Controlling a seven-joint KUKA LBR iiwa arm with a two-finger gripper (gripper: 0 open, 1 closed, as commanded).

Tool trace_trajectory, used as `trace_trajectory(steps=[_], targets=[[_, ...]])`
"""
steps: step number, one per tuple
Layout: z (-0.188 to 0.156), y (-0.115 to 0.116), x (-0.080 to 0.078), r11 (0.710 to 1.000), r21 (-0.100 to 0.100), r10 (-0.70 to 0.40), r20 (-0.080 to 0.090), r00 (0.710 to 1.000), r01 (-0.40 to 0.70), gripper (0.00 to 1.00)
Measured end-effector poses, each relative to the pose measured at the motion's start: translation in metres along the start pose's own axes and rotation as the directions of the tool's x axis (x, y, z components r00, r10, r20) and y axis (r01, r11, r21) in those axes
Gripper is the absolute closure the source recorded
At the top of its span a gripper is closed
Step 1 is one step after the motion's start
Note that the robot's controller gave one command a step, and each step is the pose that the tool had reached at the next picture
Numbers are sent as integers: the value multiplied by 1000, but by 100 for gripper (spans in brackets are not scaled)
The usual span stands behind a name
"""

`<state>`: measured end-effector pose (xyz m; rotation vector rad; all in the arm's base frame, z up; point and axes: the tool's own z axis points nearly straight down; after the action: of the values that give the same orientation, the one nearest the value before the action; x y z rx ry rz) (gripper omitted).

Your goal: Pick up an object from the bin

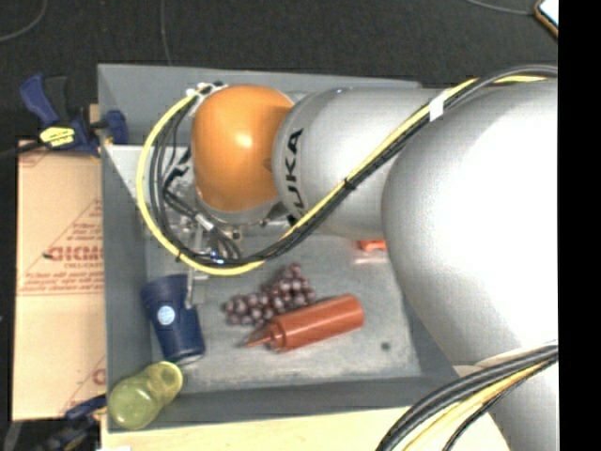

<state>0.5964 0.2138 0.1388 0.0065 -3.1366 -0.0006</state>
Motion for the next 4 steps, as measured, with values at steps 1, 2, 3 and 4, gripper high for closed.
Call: trace_trajectory(steps=[1,2,3,4], targets=[[-5,-1,-2,1000,-2,5,8,1000,-5,0],[69,-94,16,988,1,-157,4,988,157,0],[0,-81,15,945,1,-327,20,945,327,0],[39,-156,12,989,0,-149,8,989,149,0]])
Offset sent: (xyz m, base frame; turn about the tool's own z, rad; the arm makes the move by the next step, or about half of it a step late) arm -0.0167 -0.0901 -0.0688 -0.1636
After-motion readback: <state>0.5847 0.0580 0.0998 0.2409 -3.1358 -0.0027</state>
